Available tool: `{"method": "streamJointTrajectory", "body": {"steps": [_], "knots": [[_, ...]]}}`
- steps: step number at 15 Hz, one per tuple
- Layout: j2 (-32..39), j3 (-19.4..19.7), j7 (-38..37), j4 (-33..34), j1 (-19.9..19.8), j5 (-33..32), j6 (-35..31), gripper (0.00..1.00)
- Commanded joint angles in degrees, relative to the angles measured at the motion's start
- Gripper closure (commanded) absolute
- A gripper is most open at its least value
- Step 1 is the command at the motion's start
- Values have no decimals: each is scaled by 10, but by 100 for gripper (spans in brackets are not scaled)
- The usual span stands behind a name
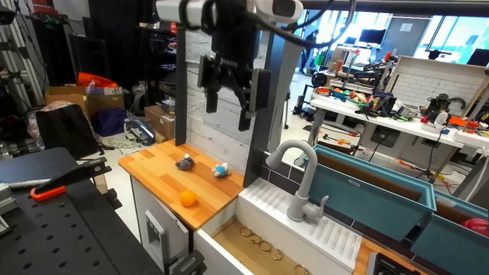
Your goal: Move the faucet spout to the right
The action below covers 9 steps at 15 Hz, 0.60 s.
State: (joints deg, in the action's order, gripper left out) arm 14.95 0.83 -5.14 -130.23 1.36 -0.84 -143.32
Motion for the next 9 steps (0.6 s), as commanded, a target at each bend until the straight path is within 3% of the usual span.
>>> {"method": "streamJointTrajectory", "body": {"steps": [1,9], "knots": [[105,16,-18,85,10,-46,-30,0],[225,31,-72,174,25,-21,-171,0]]}}
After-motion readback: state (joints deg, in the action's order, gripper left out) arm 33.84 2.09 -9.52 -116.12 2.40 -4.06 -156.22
